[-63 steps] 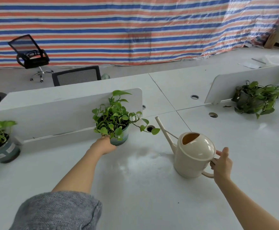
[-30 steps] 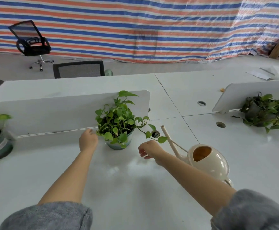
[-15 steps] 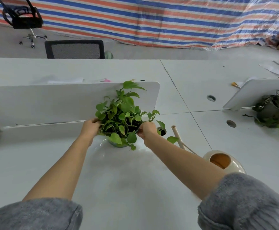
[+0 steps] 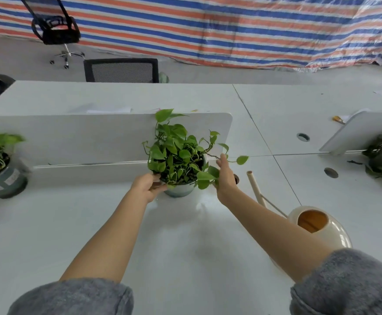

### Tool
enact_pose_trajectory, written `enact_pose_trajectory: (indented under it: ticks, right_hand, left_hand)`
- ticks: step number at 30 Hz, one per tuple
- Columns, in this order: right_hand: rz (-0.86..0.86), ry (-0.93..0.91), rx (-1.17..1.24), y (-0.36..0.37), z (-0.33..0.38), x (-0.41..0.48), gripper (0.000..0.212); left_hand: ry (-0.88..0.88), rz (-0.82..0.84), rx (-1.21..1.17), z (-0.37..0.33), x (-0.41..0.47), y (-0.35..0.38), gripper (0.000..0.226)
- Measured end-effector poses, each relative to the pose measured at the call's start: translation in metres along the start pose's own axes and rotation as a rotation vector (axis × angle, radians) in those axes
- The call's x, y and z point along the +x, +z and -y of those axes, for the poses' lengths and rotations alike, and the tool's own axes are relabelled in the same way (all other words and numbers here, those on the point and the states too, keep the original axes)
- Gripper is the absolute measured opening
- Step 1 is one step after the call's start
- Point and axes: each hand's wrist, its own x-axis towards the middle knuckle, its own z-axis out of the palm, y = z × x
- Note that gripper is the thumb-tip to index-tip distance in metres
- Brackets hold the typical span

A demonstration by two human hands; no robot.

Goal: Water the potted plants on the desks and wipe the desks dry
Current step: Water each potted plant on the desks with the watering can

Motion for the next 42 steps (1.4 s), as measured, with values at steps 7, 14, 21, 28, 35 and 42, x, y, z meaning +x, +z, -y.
enact_pose_trajectory:
  ticks: [7, 14, 21, 28, 35, 42]
  right_hand:
    - [0.056, -0.166, 0.002, -0.032, 0.019, -0.054, 0.051]
    - [-0.16, -0.507, -0.253, -0.124, 0.029, -0.106, 0.043]
    - [-0.467, -0.402, -0.458, -0.237, 0.004, -0.099, 0.046]
    - [-0.309, -0.168, -0.387, -0.287, -0.046, -0.094, 0.061]
    - [-0.082, -0.08, -0.406, -0.301, -0.054, -0.092, 0.061]
    - [-0.12, -0.223, -0.328, -0.297, -0.053, -0.095, 0.062]
  left_hand:
    - [-0.008, -0.069, -0.386, 0.031, -0.021, 0.033, 0.02]
    - [0.004, -0.101, -0.19, 0.06, -0.045, 0.04, 0.052]
    - [0.015, 0.018, 0.457, 0.1, -0.095, 0.043, 0.042]
    - [0.402, 0.089, 1.553, 0.13, -0.135, 0.062, 0.043]
    - [0.402, -0.039, 1.466, 0.148, -0.15, 0.059, 0.044]
    - [0.276, -0.169, 1.218, 0.172, -0.168, 0.035, 0.023]
